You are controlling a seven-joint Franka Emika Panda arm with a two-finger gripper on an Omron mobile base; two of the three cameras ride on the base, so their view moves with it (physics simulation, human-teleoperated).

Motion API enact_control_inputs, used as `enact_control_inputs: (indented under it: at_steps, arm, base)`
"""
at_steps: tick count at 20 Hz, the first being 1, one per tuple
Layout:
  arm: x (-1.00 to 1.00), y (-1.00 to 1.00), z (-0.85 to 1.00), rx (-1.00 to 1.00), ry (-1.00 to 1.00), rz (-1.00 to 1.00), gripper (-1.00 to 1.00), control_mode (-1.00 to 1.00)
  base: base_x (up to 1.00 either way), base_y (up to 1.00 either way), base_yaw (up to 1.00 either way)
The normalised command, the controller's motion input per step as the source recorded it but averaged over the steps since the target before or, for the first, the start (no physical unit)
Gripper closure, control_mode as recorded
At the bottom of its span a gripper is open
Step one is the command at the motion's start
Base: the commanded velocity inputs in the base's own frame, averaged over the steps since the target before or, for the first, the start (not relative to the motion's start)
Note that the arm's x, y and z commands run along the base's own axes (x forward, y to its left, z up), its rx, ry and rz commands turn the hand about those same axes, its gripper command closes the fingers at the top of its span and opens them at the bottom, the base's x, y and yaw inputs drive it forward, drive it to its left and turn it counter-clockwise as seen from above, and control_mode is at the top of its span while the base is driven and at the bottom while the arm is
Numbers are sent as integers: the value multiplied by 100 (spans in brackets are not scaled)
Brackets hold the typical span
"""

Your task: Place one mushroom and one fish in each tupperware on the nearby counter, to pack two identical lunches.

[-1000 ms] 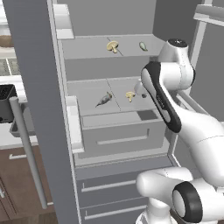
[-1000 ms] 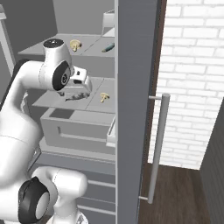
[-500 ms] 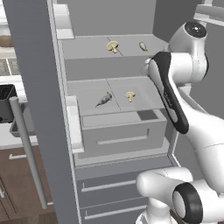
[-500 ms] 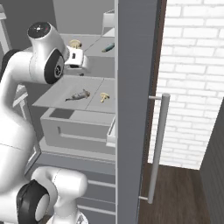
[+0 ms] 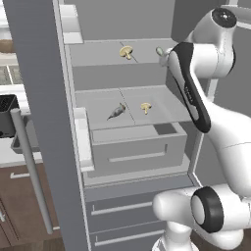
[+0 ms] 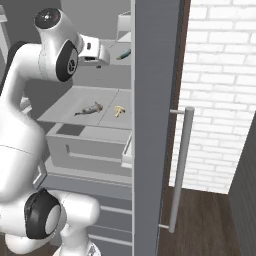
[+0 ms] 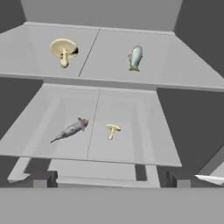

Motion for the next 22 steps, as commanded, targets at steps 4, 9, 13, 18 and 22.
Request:
enact_control_inputs:
  at_steps: [4, 9, 13, 18, 22]
  arm:
    - [42, -6, 8, 0, 0, -1, -100, -100]
    - [57, -11, 0, 0, 0, 0, -100, -100]
    - [56, -16, 0, 0, 0, 0, -100, -100]
    - [54, -13, -4, 0, 0, 0, -100, -100]
    - [60, -2, -14, 0, 0, 0, -100, -100]
  base:
    - [0, 0, 0]
    - [0, 0, 0]
    - [0, 0, 0]
    - [0, 0, 0]
    - [0, 0, 0]
